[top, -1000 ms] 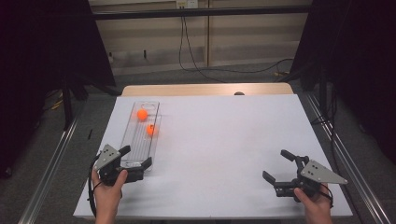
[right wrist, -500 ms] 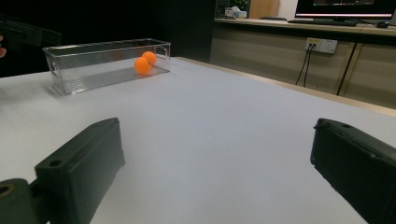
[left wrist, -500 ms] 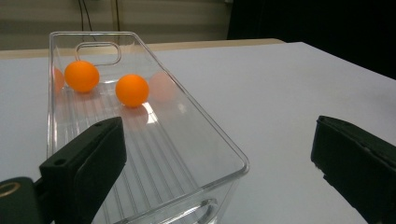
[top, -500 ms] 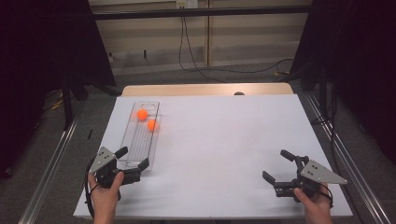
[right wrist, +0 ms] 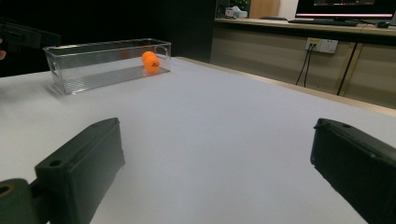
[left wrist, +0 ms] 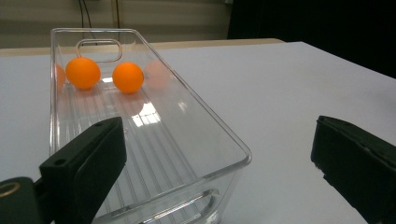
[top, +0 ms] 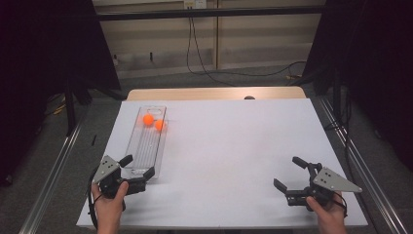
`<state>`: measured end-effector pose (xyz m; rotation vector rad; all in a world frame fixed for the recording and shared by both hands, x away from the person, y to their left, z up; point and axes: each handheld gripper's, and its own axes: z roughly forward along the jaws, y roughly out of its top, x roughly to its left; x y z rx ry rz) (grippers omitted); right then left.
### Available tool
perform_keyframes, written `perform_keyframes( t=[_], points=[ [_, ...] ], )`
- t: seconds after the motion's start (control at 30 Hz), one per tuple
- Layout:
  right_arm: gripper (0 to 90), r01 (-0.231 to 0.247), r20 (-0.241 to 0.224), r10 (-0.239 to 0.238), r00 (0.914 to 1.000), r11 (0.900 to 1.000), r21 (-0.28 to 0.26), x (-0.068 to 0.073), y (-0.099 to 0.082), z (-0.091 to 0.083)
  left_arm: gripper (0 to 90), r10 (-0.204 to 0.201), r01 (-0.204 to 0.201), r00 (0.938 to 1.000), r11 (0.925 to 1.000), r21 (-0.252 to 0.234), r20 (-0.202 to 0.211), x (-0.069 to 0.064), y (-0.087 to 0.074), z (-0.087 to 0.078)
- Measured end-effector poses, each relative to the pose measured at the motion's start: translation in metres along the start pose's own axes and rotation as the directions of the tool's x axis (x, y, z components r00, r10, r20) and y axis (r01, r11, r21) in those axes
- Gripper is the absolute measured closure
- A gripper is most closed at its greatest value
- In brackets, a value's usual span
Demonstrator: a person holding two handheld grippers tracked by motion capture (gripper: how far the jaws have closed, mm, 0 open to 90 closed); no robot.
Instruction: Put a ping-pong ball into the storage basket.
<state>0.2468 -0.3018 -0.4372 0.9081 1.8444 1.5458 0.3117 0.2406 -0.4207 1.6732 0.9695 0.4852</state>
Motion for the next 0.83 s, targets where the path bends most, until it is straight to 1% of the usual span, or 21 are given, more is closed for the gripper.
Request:
perform_keyframes(
  t=[0.33, 0.4, 0.57, 0.6, 0.7, 0.83],
  points=[
    [2.0, 0.001, 0.0, -0.001, 1.0, 1.0, 0.0, 0.0002, 0.0001, 0.0, 3.5, 0.006, -0.006, 1.0, 1.0, 0.004, -0.004, 0.0012, -0.003, -0.0013],
    [2.0, 0.001, 0.001, -0.001, 1.0, 1.0, 0.001, 0.0002, 0.0001, -0.0001, 3.5, 0.003, -0.003, 1.0, 1.0, 0.002, -0.005, 0.0011, -0.004, -0.001],
    [2.0, 0.001, 0.001, -0.001, 1.0, 1.0, 0.003, 0.0007, 0.0, 0.0003, 3.5, 0.008, -0.008, 1.0, 0.9999, 0.012, -0.001, 0.0008, -0.0055, 0.0001],
    [2.0, 0.001, 0.001, -0.001, 1.0, 1.0, 0.003, 0.0008, 0.0, 0.0004, 3.5, 0.014, -0.014, 0.9999, 0.9998, 0.014, -0.002, 0.0011, -0.0056, 0.0002],
    [2.0, 0.002, 0.0, -0.002, 1.0, 1.0, 0.005, 0.0007, -0.0003, 0.0005, 3.5, 0.011, -0.011, 0.9999, 0.9999, 0.013, -0.001, 0.0007, -0.006, 0.0005],
    [2.0, 0.003, 0.0, -0.003, 1.0, 1.0, 0.008, 0.0009, -0.0007, 0.0011, 3.5, 0.017, -0.017, 0.9999, 0.9998, 0.014, -0.001, -0.0001, -0.006, 0.0007]
  ],
)
